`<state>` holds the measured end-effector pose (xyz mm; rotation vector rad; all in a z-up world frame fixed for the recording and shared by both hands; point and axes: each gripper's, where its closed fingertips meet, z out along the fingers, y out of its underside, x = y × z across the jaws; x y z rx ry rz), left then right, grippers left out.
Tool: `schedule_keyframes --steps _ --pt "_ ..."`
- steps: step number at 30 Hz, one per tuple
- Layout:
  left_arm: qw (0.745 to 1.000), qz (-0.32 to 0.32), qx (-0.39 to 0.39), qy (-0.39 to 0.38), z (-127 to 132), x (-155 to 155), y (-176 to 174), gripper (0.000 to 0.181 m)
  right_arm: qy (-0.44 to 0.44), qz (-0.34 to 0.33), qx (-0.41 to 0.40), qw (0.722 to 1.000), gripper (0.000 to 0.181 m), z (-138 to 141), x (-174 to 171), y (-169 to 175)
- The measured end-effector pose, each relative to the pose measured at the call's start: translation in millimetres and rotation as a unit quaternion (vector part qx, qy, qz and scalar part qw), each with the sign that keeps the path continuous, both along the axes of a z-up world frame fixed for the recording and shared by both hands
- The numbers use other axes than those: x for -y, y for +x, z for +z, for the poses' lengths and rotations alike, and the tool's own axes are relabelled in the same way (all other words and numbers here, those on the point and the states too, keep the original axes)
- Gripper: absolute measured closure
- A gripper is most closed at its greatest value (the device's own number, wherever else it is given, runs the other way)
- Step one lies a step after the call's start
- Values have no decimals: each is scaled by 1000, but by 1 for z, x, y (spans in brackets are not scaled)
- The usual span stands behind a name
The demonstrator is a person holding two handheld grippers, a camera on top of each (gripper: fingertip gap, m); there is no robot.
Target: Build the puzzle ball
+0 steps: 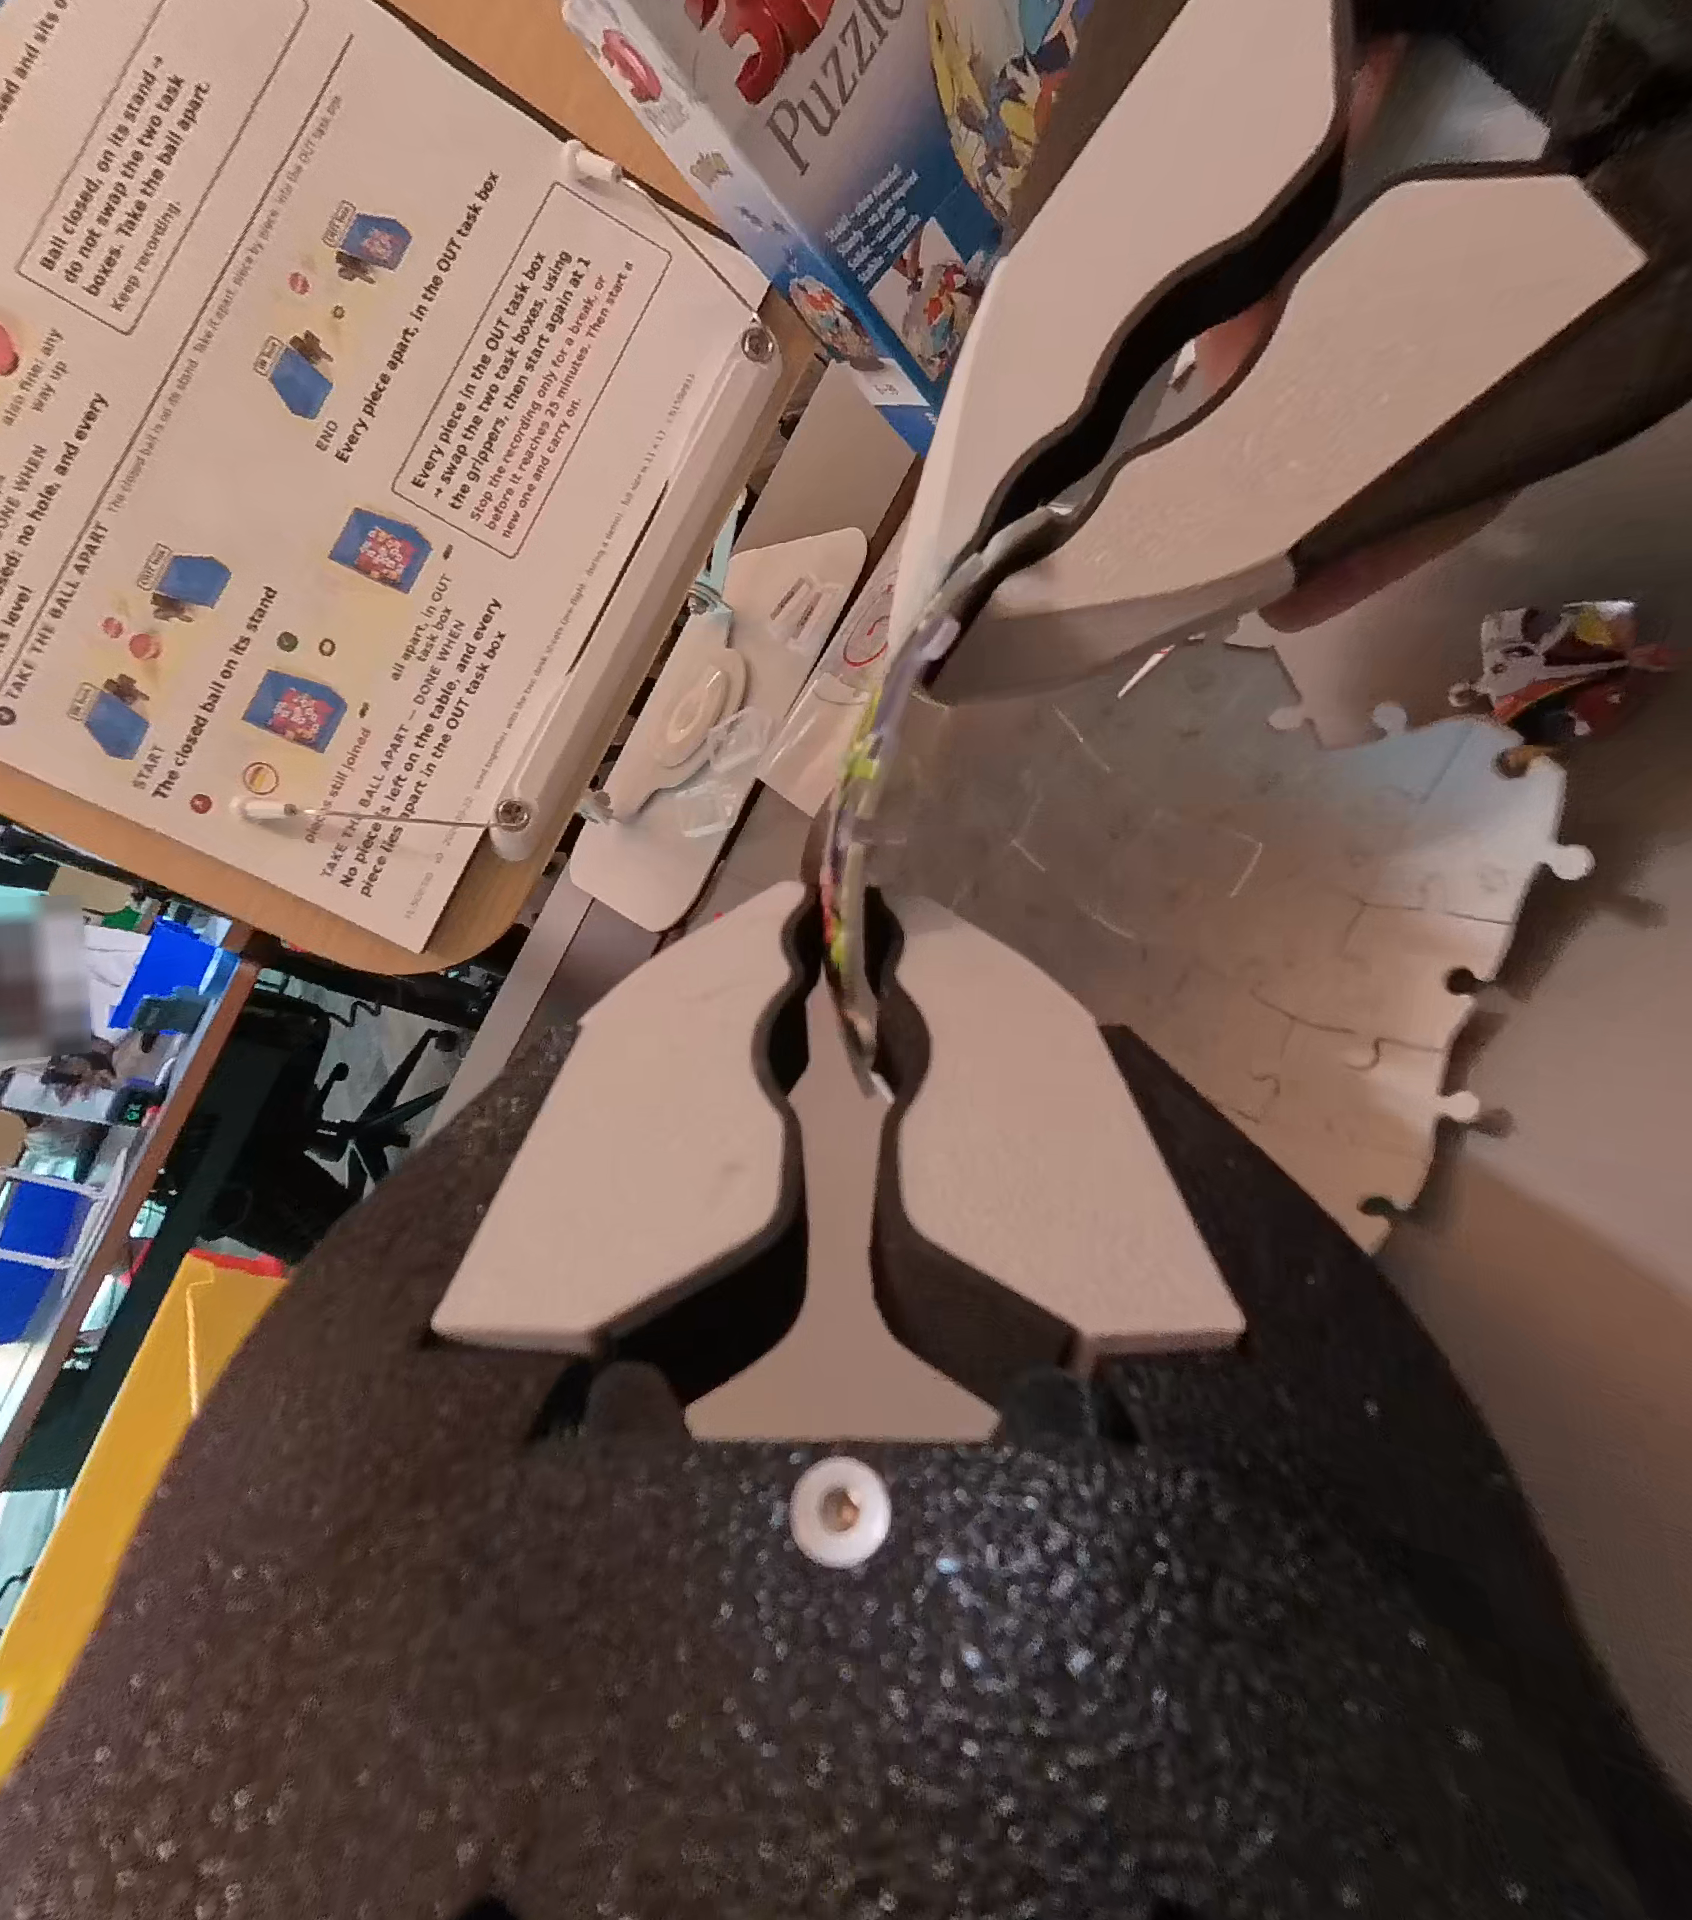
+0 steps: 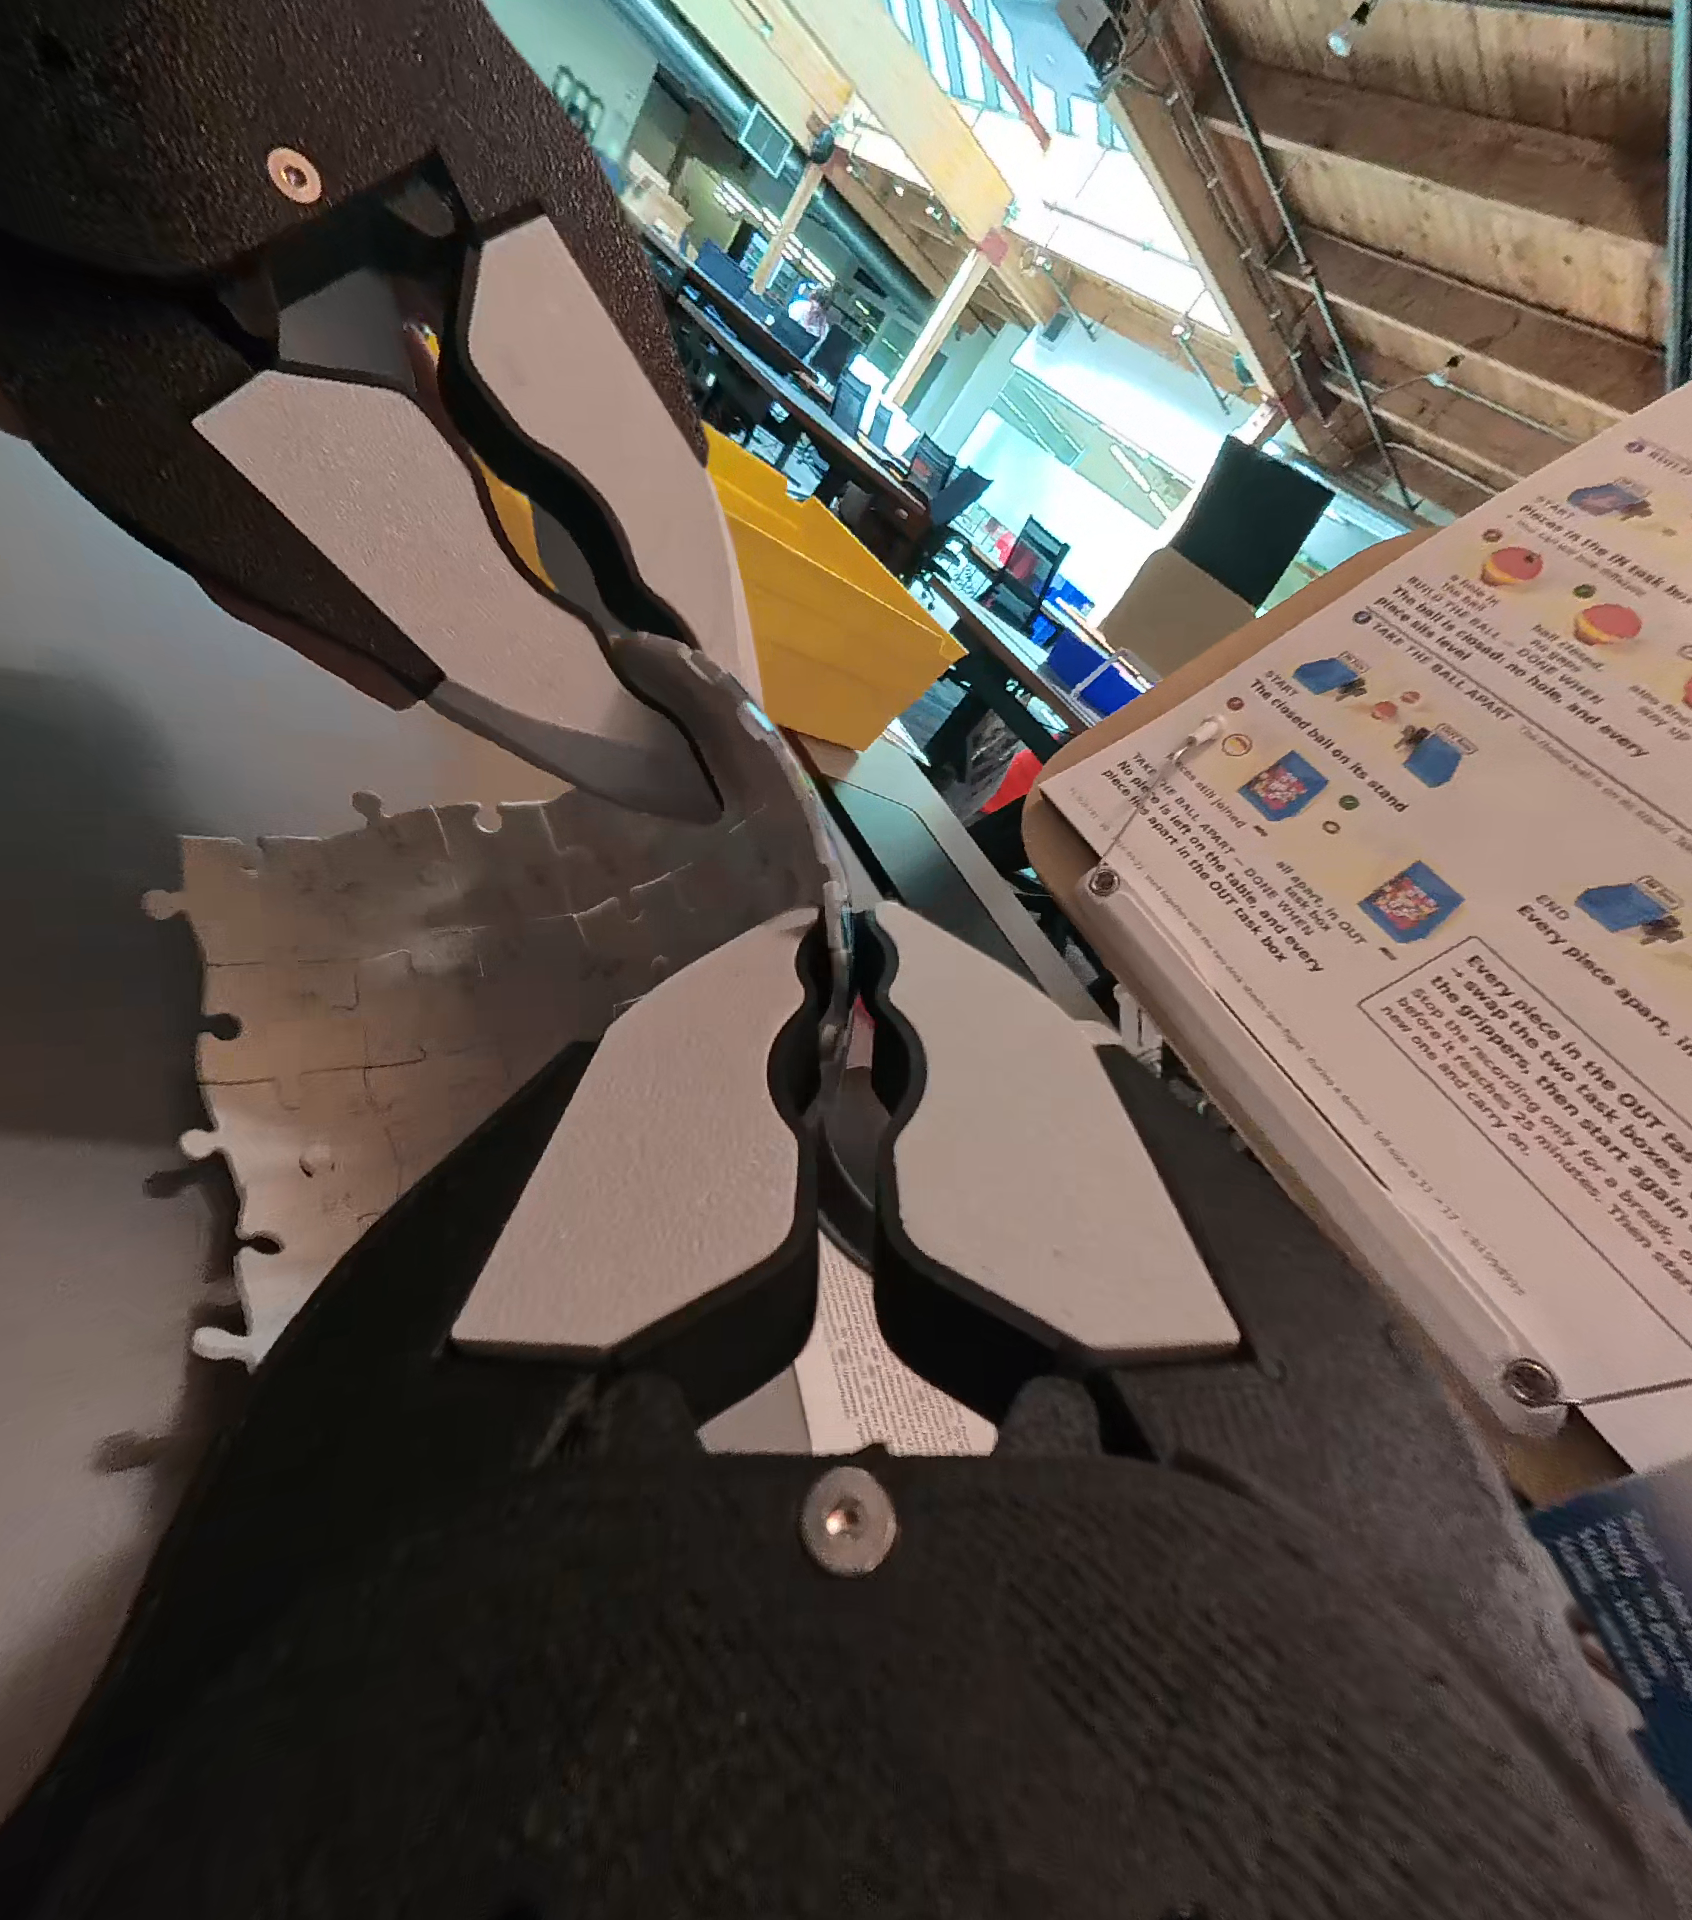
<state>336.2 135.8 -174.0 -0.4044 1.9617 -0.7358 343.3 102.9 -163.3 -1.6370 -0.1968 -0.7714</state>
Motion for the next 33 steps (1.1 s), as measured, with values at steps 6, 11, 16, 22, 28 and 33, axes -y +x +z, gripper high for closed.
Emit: schedule_keyframes --steps 6,11,16,22,28,33 --pt "999 22 -28 -26 -10 -7 0 177 -11 0 -16 1000 171 -5 -3 0" --pt "995 60 -42 -70 -13 -19 1 178 -11 -3 -32 999 155 0 4 3" --pt "988 103 -51 -107 -14 -40 -2 178 -20 -12 -81 996 138 17 22 4" --pt "982 127 -48 -133 -11 -58 -10 178 -162 21 -154 974 128 -1 28 -37" --pt "983 164 17 -78 3 -70 -23 177 -212 -3 -175 962 138 -28 25 -81" --pt "984 168 49 -21 6 -75 -32 177 -209 -28 -248 946 141 -58 9 -110"
